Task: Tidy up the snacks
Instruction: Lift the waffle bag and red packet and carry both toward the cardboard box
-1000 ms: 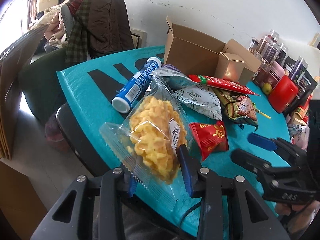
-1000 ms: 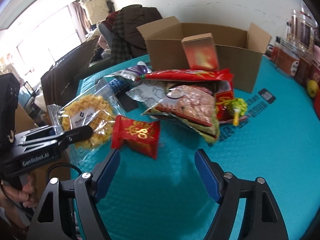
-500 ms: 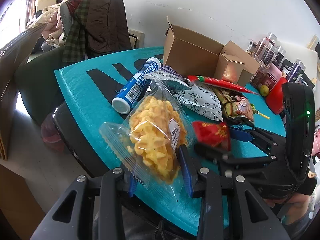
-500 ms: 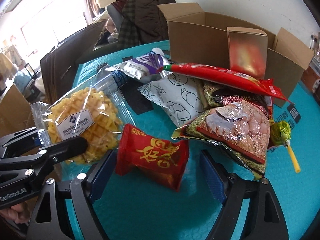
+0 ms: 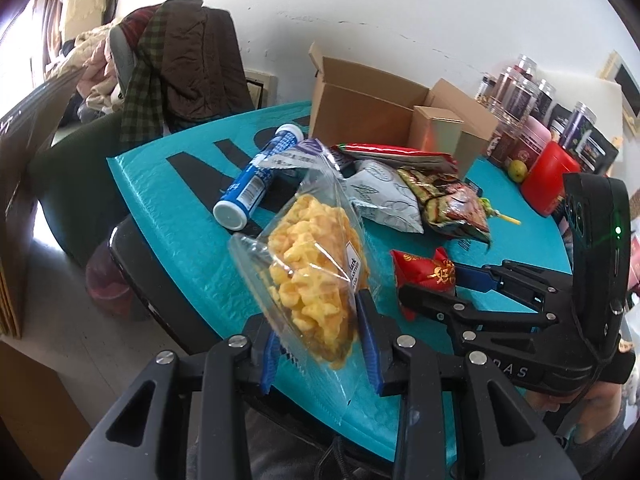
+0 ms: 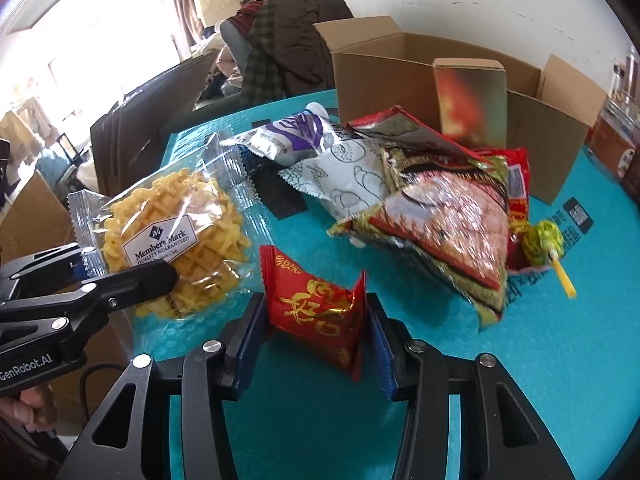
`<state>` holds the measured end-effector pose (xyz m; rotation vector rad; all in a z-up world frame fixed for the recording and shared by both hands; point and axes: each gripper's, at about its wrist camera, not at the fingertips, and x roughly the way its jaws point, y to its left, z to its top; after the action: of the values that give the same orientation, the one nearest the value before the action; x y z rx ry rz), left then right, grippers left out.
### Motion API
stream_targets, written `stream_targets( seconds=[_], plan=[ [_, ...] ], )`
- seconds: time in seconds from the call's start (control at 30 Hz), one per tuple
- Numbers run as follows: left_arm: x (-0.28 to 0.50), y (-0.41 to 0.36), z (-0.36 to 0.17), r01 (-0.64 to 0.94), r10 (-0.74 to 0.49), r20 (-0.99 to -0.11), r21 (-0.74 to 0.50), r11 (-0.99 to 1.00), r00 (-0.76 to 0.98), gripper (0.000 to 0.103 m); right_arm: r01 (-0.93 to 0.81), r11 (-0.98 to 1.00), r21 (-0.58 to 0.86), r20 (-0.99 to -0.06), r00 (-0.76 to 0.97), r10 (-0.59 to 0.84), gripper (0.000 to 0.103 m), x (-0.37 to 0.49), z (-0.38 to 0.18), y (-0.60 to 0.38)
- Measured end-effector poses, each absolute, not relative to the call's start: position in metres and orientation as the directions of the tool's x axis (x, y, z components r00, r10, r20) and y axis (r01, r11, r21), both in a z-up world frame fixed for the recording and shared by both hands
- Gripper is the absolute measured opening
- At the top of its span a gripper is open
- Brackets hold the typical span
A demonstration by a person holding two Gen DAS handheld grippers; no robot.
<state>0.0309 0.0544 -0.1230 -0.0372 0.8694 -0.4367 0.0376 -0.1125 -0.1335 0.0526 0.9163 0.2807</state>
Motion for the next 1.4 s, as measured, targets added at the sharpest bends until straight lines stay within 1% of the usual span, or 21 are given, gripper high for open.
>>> stream_targets(
  seconds=[0.17, 0.33, 0.57, 0.63, 0.77, 0.93, 1.0, 1.1, 1.13, 1.2, 1.27, 1.4],
  plan=[
    [0.019, 0.044, -0.113, 0.410, -0.412, -0.708, -0.187, 0.893, 0.574, 0.034, -0.184, 0.966, 0.180, -0.766, 0.590, 0.255, 0.047, 0.023, -0.130, -0.126],
    [0.019, 0.031, -0.117, 0.467, -0.478, -0.710, -0.234, 0.853, 0.518, 0.034, -0.166, 0.970, 0.180, -0.760, 0.602, 0.244, 0.048, 0.017, -0.128, -0.131],
    [0.027, 0.027, -0.120, 0.462, -0.472, -0.721, -0.234, 0.855, 0.508, 0.034, -0.140, 0.971, 0.195, -0.764, 0.599, 0.240, 0.048, 0.015, -0.129, -0.140],
    [0.031, 0.025, -0.124, 0.470, -0.479, -0.724, -0.240, 0.850, 0.496, 0.036, -0.139, 0.970, 0.198, -0.767, 0.594, 0.242, 0.048, 0.015, -0.131, -0.141],
    [0.047, 0.025, -0.135, 0.452, -0.507, -0.732, -0.301, 0.840, 0.454, 0.040, -0.141, 0.969, 0.201, -0.780, 0.576, 0.246, 0.048, 0.018, -0.135, -0.143],
    [0.064, 0.027, -0.149, 0.424, -0.589, -0.713, -0.431, 0.796, 0.381, 0.041, -0.145, 0.970, 0.193, -0.780, 0.577, 0.241, 0.048, 0.024, -0.136, -0.145],
    [0.068, 0.025, -0.152, 0.431, -0.604, -0.710, -0.447, 0.784, 0.362, 0.041, -0.148, 0.971, 0.189, -0.781, 0.577, 0.240, 0.048, 0.027, -0.136, -0.145],
    [0.069, 0.018, -0.153, 0.477, -0.615, -0.704, -0.430, 0.767, 0.354, 0.041, -0.153, 0.973, 0.171, -0.783, 0.579, 0.229, 0.048, 0.029, -0.137, -0.144],
    [0.068, 0.015, -0.151, 0.491, -0.612, -0.699, -0.413, 0.767, 0.369, 0.041, -0.153, 0.974, 0.165, -0.784, 0.580, 0.224, 0.048, 0.028, -0.136, -0.143],
    [0.063, 0.013, -0.146, 0.515, -0.611, -0.688, -0.386, 0.765, 0.392, 0.034, -0.152, 0.976, 0.154, -0.785, 0.582, 0.214, 0.048, 0.029, -0.136, -0.142],
    [0.061, 0.014, -0.140, 0.525, -0.620, -0.675, -0.385, 0.759, 0.400, 0.030, -0.147, 0.978, 0.147, -0.785, 0.585, 0.206, 0.048, 0.028, -0.135, -0.142],
    [0.054, 0.014, -0.131, 0.542, -0.627, -0.670, -0.381, 0.749, 0.397, 0.027, -0.155, 0.975, 0.158, -0.761, 0.610, 0.221, 0.048, 0.021, -0.125, -0.141]
  ],
)
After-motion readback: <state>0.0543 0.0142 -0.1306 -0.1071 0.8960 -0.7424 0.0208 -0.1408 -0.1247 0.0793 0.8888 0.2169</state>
